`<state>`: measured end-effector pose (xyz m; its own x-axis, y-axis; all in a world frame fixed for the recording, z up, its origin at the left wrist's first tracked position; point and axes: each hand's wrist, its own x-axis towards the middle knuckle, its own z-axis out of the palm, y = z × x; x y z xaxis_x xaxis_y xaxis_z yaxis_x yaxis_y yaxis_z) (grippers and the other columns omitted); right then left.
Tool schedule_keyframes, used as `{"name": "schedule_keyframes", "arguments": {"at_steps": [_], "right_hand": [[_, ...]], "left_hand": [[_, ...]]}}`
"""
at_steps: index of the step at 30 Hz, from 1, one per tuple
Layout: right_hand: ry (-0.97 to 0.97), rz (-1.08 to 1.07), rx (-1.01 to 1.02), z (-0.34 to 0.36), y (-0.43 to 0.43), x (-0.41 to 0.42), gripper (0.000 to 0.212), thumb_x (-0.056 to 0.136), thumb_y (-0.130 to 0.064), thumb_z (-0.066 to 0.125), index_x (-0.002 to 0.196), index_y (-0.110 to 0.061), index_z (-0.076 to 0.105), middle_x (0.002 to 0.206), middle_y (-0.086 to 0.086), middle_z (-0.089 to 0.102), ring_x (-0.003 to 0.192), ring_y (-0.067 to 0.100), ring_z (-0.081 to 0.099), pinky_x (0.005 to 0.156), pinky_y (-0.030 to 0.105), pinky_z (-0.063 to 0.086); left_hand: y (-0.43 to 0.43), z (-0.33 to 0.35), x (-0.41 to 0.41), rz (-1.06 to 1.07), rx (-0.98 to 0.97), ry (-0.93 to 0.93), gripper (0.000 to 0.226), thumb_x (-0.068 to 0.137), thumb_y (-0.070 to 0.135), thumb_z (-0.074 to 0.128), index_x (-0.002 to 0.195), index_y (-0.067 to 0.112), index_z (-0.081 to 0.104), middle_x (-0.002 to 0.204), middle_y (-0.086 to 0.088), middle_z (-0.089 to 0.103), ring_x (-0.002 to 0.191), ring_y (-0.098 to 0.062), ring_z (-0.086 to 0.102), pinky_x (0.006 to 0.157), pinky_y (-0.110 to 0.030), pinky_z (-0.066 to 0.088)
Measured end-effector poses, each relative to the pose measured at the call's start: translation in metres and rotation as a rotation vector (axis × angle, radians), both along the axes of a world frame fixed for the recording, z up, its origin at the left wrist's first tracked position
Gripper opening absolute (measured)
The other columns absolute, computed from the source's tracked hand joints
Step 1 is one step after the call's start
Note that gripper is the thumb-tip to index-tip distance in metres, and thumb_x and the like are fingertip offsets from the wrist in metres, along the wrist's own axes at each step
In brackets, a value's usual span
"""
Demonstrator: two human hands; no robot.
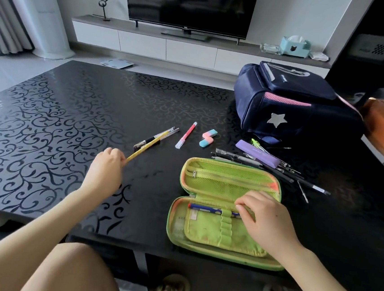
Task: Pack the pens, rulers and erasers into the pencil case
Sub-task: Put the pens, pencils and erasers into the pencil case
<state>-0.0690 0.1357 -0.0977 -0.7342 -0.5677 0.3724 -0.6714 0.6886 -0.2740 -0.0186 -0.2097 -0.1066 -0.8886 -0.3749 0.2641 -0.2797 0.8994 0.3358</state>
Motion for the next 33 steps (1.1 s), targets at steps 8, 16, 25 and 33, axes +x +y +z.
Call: {"name": "schedule_keyframes", "arguments": {"at_steps": [8,16,25,33], "right_hand": [[0.047,-0.117,-0.041,-0.014,0.033,0.027,0.011,0.073,-0.005,0.074,0.073,-0.016,0.069,0.074,-0.008,0.064,0.069,0.016,0.058,0.06,0.026,0.049],[0.06,-0.123,-0.043,-0.022,0.031,0.027,0.011,0.075,-0.004,0.072,0.072,-0.014,0.068,0.075,-0.005,0.063,0.069,0.017,0.058,0.059,0.027,0.049],[0.044,-0.139,-0.081,-0.024,0.033,0.027,0.011,0.075,-0.003,0.07,0.073,-0.013,0.069,0.076,-0.005,0.063,0.07,0.016,0.057,0.06,0.023,0.046],[-0.028,-0.153,-0.137,-0.026,0.033,0.028,0.011,0.079,-0.001,0.066,0.086,-0.009,0.07,0.082,-0.002,0.064,0.078,0.014,0.059,0.068,0.022,0.048]], "left_hand": [[0.069,0.006,0.065,-0.493,-0.287,0.039,0.018,0.077,0.003,0.065,0.079,0.017,0.054,0.079,0.002,0.053,0.068,-0.021,0.051,0.058,-0.035,0.049],[0.073,0.012,0.058,-0.525,-0.516,-0.03,0.034,0.056,0.002,0.079,0.073,0.019,0.056,0.072,0.005,0.051,0.061,-0.017,0.051,0.049,-0.029,0.048],[0.06,0.019,0.057,-0.587,-0.598,-0.016,0.04,0.041,-0.008,0.07,0.07,0.016,0.056,0.07,0.003,0.054,0.057,-0.017,0.051,0.045,-0.03,0.05],[0.094,0.015,0.037,-0.657,-0.594,0.014,0.036,0.04,-0.004,0.068,0.066,0.016,0.057,0.067,0.002,0.054,0.055,-0.018,0.052,0.046,-0.026,0.048]]}}
